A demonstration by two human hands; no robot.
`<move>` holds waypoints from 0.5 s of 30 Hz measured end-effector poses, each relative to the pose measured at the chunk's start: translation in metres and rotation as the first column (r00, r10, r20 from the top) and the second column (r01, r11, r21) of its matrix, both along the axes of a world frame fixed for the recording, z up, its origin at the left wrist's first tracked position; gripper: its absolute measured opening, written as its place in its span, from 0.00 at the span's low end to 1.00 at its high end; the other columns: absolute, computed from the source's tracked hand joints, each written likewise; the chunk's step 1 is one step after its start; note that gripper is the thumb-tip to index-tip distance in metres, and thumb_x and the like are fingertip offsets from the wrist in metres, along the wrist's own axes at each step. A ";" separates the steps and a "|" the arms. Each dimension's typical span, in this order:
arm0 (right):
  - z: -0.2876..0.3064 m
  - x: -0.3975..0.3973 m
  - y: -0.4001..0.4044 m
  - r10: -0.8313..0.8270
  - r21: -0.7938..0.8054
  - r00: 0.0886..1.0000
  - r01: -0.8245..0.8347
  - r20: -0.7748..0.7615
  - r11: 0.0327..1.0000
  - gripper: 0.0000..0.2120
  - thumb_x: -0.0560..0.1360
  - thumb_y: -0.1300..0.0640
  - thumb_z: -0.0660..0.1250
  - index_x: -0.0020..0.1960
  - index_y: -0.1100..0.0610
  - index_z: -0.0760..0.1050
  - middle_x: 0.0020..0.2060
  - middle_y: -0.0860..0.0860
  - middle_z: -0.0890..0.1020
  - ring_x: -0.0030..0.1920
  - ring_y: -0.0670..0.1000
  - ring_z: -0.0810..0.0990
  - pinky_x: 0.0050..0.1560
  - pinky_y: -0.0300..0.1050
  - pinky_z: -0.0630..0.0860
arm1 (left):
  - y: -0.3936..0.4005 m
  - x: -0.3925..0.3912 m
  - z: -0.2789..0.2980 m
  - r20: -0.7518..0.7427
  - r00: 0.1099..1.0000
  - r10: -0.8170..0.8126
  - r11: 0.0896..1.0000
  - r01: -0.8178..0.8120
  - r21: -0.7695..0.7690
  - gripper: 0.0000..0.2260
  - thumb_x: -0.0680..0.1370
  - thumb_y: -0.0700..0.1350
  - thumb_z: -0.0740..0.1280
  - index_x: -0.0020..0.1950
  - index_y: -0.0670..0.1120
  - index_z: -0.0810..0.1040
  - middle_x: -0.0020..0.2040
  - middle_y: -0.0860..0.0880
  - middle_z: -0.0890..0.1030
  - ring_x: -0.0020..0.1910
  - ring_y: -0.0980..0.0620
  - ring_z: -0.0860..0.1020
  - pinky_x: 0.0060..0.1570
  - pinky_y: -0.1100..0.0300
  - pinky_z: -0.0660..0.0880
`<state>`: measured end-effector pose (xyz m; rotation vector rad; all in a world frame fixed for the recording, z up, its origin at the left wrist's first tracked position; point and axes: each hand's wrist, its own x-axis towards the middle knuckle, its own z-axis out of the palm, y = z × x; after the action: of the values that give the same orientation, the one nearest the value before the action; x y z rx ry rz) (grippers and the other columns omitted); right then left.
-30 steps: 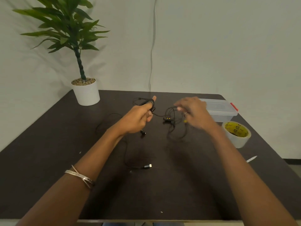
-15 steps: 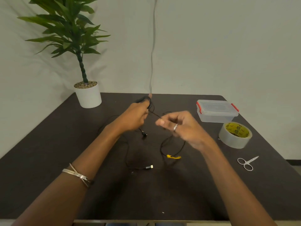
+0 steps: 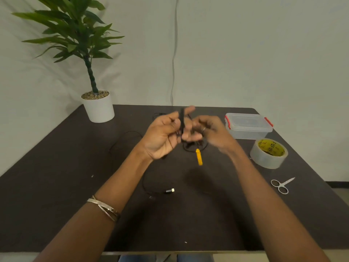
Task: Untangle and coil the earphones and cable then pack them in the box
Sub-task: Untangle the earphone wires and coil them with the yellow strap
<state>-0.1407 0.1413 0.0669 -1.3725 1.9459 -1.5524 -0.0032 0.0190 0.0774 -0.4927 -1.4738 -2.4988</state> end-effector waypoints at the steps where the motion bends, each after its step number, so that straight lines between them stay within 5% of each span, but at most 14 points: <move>1: -0.009 0.008 -0.001 0.034 -0.039 0.994 -0.030 0.106 0.999 0.11 0.80 0.65 0.59 0.44 0.59 0.78 0.31 0.56 0.75 0.30 0.49 0.72 0.31 0.39 0.74 | -0.002 -0.003 0.000 -0.005 0.996 0.090 0.993 -0.090 0.074 0.18 0.79 0.36 0.55 0.68 0.34 0.64 0.43 0.45 0.81 0.35 0.52 0.80 0.51 0.47 0.80; 5: -0.029 0.030 -0.003 0.178 -0.084 0.938 -0.160 0.296 0.984 0.10 0.80 0.63 0.61 0.47 0.57 0.80 0.30 0.50 0.72 0.26 0.45 0.63 0.24 0.37 0.60 | -0.007 -0.012 -0.001 0.067 0.943 0.326 0.923 -0.332 0.194 0.12 0.83 0.34 0.49 0.60 0.34 0.70 0.50 0.40 0.84 0.46 0.45 0.84 0.45 0.52 0.81; 8: -0.028 0.039 -0.002 0.195 0.003 0.955 -0.201 0.226 0.980 0.06 0.78 0.65 0.64 0.51 0.60 0.80 0.31 0.48 0.76 0.28 0.41 0.71 0.28 0.33 0.65 | -0.012 -0.014 -0.004 0.093 0.908 0.408 0.869 -0.418 0.265 0.12 0.83 0.34 0.49 0.55 0.35 0.71 0.51 0.38 0.83 0.52 0.42 0.82 0.48 0.50 0.80; 15: -0.035 0.034 -0.004 0.020 -0.121 0.923 0.029 0.384 0.992 0.07 0.78 0.66 0.65 0.55 0.59 0.73 0.30 0.59 0.80 0.24 0.46 0.68 0.24 0.36 0.61 | -0.022 -0.010 0.001 0.151 0.878 0.455 0.787 -0.475 0.393 0.14 0.83 0.35 0.47 0.50 0.35 0.72 0.51 0.36 0.83 0.53 0.41 0.82 0.48 0.49 0.80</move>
<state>-0.1070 0.1377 0.0320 -1.0064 1.6379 -1.8114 -0.0128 -0.0034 0.0788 0.0179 -0.8743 -2.3194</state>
